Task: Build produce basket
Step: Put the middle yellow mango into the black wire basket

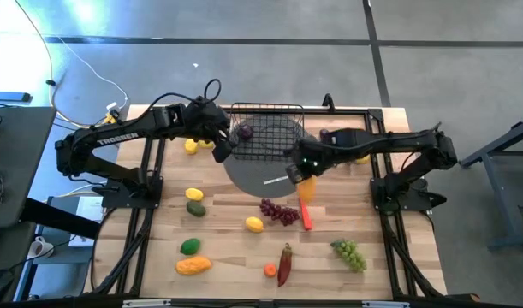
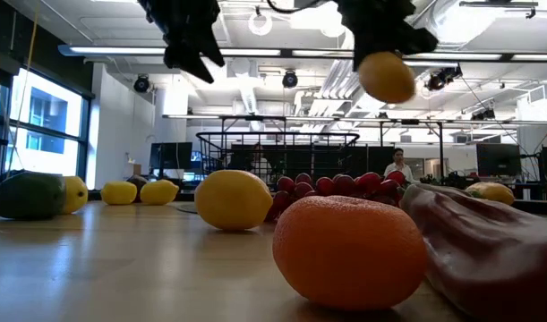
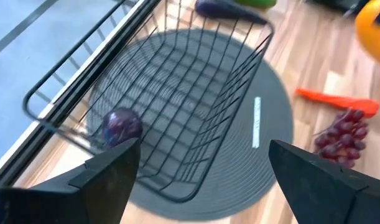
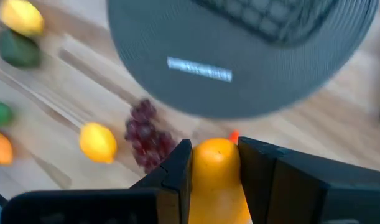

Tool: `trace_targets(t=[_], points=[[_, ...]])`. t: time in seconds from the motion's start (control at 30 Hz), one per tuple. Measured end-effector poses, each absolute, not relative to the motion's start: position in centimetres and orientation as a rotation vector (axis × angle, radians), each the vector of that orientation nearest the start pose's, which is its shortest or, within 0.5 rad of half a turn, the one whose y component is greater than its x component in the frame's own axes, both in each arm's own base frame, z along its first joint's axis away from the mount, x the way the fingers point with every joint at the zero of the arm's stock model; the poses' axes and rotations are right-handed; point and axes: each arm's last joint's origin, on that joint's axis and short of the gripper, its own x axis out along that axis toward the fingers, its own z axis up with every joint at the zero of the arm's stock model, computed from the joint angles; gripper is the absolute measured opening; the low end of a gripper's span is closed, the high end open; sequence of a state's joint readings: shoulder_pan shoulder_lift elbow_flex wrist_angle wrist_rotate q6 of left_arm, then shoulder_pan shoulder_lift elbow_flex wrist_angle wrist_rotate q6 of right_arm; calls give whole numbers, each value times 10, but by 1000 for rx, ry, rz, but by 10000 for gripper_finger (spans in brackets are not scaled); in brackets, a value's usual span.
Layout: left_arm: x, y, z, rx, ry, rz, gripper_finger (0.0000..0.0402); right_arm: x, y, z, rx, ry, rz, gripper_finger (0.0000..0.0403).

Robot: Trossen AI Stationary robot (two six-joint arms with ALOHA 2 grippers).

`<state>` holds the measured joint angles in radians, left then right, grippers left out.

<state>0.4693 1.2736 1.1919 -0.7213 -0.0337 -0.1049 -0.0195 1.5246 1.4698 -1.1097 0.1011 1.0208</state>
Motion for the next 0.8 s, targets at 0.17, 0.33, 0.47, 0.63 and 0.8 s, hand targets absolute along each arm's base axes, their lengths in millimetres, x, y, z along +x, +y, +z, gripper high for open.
trace_targets(t=[0.17, 0.33, 0.47, 0.63, 0.8], points=[[226, 123, 325, -277, 792, 535, 346, 299, -28, 342, 805, 904, -634, 76], [225, 125, 325, -292, 788, 550, 346, 303, -54, 356, 733, 812, -592, 76], [225, 125, 325, -339, 774, 570, 346, 303, -80, 364, 662, 732, -573, 76], [224, 125, 324, -401, 765, 596, 346, 300, -114, 371, 581, 638, -561, 76], [224, 125, 324, -442, 753, 614, 346, 293, -140, 375, 473, 592, -586, 76]])
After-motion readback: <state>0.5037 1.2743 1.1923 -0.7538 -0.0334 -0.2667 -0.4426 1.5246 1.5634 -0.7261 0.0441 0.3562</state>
